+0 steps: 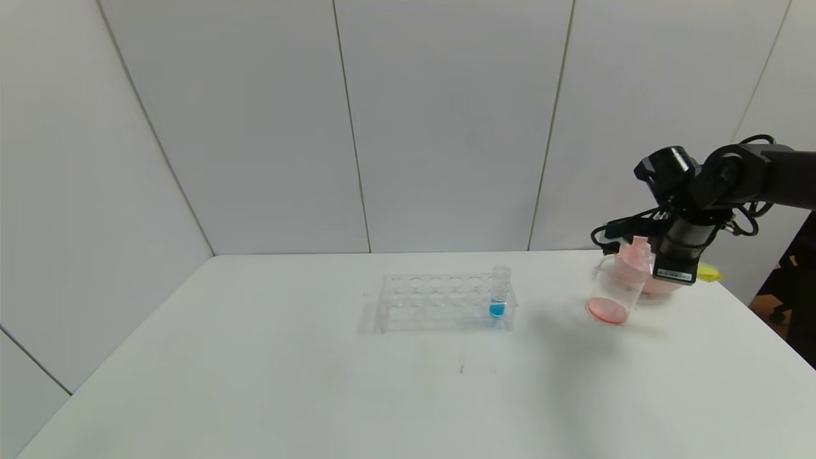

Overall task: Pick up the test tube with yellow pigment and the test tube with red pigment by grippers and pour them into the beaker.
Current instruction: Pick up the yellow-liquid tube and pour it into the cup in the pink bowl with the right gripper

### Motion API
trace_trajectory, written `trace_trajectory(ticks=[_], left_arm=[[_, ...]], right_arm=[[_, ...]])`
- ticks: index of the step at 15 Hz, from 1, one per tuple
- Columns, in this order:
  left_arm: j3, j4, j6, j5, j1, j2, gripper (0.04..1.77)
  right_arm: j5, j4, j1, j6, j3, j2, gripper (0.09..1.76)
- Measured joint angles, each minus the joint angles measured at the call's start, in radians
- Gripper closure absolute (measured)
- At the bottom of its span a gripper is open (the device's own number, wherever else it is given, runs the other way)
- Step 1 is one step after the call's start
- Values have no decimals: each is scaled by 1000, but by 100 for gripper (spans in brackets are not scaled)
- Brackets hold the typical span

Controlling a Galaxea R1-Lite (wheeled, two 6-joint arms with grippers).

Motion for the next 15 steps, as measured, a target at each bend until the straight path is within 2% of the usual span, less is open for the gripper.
trace_trajectory(ticks=[5, 15], left_arm=[[0, 0, 0, 0, 0, 0, 9], [0, 0, 0, 0, 0, 0, 9]], right_arm=[[-64, -5, 10, -13, 0, 4, 128], [-129, -14, 28, -24, 0, 18, 128]])
